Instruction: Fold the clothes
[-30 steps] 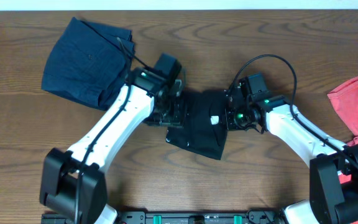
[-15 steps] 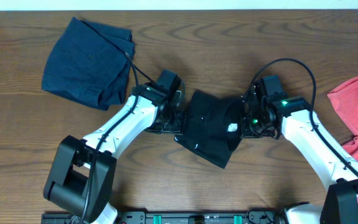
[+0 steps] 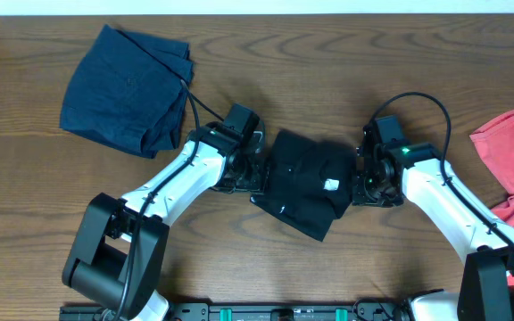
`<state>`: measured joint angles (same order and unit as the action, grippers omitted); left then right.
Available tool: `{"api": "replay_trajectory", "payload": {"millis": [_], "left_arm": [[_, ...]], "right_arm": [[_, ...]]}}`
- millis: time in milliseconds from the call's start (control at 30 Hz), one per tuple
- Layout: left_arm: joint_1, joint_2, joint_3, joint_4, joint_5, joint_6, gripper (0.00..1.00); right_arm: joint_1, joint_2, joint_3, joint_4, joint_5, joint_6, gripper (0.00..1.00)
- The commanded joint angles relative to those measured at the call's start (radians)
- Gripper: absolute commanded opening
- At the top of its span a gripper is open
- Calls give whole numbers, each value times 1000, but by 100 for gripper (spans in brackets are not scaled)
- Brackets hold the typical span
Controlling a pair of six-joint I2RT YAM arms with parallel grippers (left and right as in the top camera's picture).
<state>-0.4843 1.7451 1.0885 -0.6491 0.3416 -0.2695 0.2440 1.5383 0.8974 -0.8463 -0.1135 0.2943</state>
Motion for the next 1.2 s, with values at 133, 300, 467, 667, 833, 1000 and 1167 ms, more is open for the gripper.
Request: {"api": "replay_trajectory", "payload": {"millis": [133,300,467,667,833,1000,1167], "left_arm": [[0,0,-31,26,12,8,22],[0,0,-38,8,17,6,17],[0,0,-38,1,16,6,54],[0,0,-38,17,16,6,54],[0,0,-38,46,16,7,54],[0,0,-38,49,16,7,46],[0,0,-38,48,16,7,24]], "right_arm": [[-58,-41,48,1,-194,-154,26],[-79,-105,51,-3,-213,-149,33],[-81,-141,51,17,-280,-162,38],[-79,-138,50,103,-336,-57,52],[-57,-102,50,197,-328,76,61],[-16,-8,50,285,-291,213,65],[5,66,50,369,-336,278,41]]}}
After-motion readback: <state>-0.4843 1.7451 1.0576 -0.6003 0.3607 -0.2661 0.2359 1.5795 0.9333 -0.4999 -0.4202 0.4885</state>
